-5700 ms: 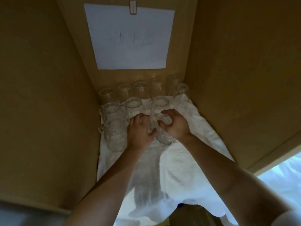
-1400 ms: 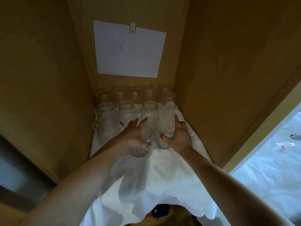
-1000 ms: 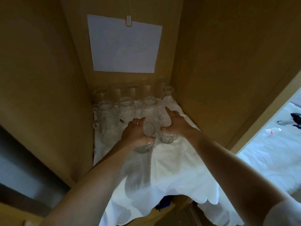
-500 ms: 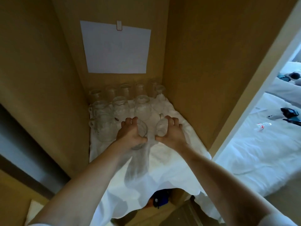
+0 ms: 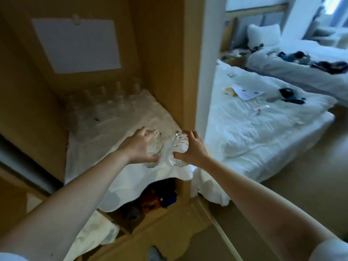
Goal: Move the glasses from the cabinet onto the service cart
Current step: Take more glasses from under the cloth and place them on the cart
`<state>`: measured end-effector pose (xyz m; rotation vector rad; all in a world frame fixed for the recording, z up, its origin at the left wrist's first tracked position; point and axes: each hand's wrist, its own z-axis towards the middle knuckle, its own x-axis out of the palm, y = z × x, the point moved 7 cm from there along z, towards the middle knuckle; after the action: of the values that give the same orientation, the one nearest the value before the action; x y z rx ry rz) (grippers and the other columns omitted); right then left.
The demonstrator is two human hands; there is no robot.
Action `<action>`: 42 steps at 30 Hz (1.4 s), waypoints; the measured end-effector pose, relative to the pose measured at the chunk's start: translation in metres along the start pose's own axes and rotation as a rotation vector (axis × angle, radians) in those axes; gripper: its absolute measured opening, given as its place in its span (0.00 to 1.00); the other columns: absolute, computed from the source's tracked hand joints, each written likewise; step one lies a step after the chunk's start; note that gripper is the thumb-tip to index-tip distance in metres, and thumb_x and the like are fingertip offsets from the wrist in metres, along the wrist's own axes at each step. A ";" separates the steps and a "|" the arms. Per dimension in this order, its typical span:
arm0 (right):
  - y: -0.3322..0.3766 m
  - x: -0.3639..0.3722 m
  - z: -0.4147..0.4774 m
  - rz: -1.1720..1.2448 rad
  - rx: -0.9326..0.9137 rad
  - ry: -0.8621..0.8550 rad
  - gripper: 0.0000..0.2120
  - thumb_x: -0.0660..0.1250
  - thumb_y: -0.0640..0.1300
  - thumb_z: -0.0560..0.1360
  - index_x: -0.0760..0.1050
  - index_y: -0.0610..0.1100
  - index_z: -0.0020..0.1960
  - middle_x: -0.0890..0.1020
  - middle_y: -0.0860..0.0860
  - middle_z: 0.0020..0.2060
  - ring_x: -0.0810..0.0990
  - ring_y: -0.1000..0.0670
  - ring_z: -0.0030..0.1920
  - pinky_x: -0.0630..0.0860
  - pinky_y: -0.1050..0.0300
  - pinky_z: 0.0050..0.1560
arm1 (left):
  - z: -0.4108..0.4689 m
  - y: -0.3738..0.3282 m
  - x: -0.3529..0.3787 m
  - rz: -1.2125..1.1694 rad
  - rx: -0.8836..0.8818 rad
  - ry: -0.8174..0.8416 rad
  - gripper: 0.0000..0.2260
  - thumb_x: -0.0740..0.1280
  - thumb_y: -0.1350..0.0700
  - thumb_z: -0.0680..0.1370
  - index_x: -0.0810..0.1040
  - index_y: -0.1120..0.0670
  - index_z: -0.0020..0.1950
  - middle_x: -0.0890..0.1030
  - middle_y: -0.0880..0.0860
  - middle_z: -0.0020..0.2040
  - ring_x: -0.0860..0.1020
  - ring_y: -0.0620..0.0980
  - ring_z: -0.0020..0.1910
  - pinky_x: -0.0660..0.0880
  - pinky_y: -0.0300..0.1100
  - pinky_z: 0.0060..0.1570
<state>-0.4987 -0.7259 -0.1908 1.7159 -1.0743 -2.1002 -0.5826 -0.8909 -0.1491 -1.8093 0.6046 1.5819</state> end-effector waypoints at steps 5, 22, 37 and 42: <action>-0.097 -0.062 -0.078 -0.025 0.169 -0.060 0.41 0.76 0.58 0.63 0.61 0.51 0.71 0.67 0.47 0.66 0.69 0.42 0.64 0.69 0.48 0.64 | 0.011 -0.131 0.047 0.041 0.211 0.107 0.43 0.71 0.36 0.67 0.57 0.48 0.76 0.63 0.50 0.71 0.64 0.50 0.71 0.69 0.46 0.64; -0.400 -0.246 -0.367 -0.068 1.093 -0.548 0.43 0.73 0.63 0.64 0.59 0.53 0.72 0.66 0.47 0.68 0.69 0.42 0.65 0.72 0.46 0.62 | 0.086 -0.578 0.208 0.077 1.020 0.296 0.46 0.69 0.34 0.68 0.53 0.49 0.78 0.62 0.53 0.73 0.63 0.53 0.71 0.69 0.49 0.64; -0.509 -0.311 -0.409 0.150 1.620 -1.005 0.41 0.73 0.56 0.67 0.58 0.47 0.73 0.63 0.44 0.69 0.62 0.42 0.69 0.64 0.49 0.67 | 0.155 -0.832 0.269 0.141 1.588 0.536 0.45 0.71 0.40 0.68 0.51 0.47 0.78 0.58 0.52 0.74 0.58 0.54 0.72 0.68 0.51 0.66; -0.545 -0.302 -0.426 0.290 1.676 -0.950 0.43 0.75 0.57 0.65 0.59 0.49 0.73 0.63 0.47 0.70 0.61 0.44 0.69 0.63 0.50 0.68 | 0.149 -0.894 0.297 0.160 1.654 0.611 0.45 0.73 0.41 0.67 0.51 0.44 0.78 0.59 0.52 0.73 0.58 0.53 0.72 0.67 0.50 0.64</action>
<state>0.1263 -0.3303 -0.3400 0.3265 -3.6456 -1.5934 0.0012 -0.1513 -0.2966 -0.8035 1.6626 0.1240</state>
